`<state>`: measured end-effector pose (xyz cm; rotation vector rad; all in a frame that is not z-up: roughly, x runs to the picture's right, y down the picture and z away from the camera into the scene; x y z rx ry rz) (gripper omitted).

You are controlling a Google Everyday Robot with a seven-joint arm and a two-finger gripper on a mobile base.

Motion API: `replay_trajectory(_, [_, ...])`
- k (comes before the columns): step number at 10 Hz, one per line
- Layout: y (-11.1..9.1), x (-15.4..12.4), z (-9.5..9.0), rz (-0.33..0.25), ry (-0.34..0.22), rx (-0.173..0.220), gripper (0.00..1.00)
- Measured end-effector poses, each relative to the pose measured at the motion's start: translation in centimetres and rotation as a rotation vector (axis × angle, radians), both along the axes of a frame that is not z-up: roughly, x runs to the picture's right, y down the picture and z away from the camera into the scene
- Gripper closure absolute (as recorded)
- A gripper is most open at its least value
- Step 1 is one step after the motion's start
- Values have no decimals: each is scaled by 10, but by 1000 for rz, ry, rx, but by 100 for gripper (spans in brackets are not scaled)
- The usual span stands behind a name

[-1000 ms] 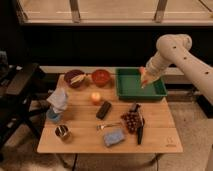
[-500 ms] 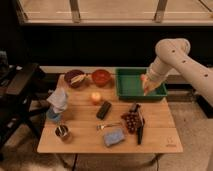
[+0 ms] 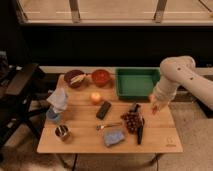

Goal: Place pepper in table surface

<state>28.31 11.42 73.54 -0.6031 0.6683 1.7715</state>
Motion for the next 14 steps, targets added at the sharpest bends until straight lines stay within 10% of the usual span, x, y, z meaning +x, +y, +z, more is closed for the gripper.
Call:
replay_trajectory(8, [56,31,50,191,100,-53,21])
replay_trajectory(14, [80,-13,76,255,42,-119,20])
